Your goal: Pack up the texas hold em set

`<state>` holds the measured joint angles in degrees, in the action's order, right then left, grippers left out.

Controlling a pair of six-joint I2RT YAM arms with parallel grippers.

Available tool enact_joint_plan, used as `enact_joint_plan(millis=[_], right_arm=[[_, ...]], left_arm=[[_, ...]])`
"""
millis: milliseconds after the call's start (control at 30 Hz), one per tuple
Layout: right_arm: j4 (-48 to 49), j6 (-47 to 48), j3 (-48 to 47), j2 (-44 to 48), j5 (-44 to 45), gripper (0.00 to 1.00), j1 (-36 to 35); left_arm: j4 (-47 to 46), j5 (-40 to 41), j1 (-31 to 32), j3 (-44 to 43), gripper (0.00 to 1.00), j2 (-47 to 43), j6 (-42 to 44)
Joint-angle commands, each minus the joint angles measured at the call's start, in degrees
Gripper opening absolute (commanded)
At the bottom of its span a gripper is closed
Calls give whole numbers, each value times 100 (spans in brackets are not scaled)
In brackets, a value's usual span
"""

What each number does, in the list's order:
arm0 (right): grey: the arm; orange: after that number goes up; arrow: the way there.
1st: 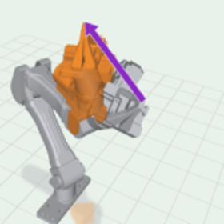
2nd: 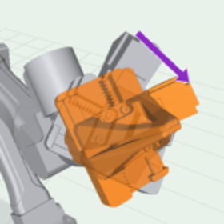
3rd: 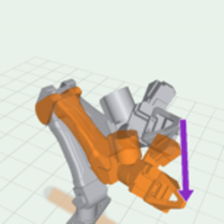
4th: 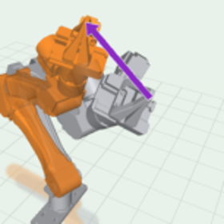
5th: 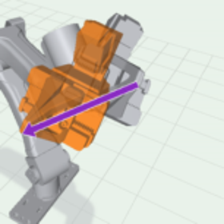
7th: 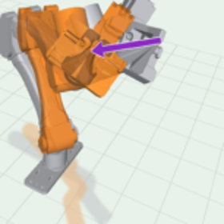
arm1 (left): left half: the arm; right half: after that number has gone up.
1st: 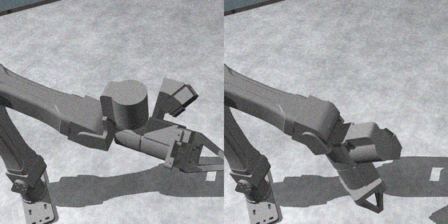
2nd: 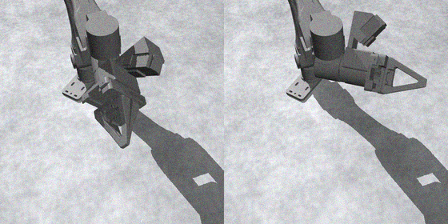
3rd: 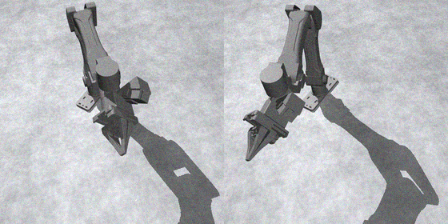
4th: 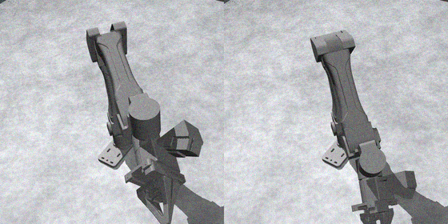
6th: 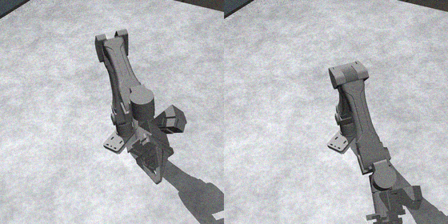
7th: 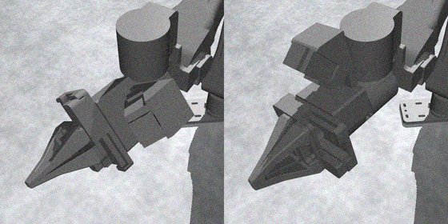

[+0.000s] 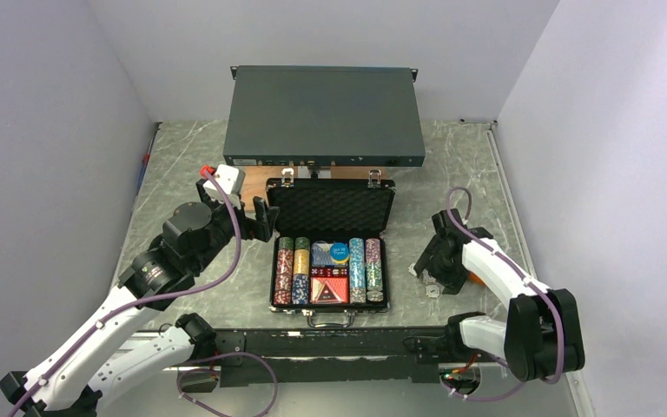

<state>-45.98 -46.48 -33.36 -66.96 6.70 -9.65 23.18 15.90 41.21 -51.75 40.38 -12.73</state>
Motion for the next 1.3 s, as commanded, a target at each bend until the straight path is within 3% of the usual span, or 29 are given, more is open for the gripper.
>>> enact_joint_plan(millis=[0,233,667,1067,1267], right_arm=[[163,112,33,-195,-114,75,-35],[385,24,151,-391,-72,76,-155],[250,-395,-123,-650,346,69,-1218],[152,-822,101,-714,597,59,-1182],[126,-845,144,-533,671,62,-1021]], left_arm=[[-147,-61,-17,-44,99,-31,57],[-143,-86,-18,-46,99,-13,58],[-156,-68,-18,-39,99,-7,52],[-143,-87,-18,-48,100,20,55],[-150,-113,-17,-43,99,19,54]])
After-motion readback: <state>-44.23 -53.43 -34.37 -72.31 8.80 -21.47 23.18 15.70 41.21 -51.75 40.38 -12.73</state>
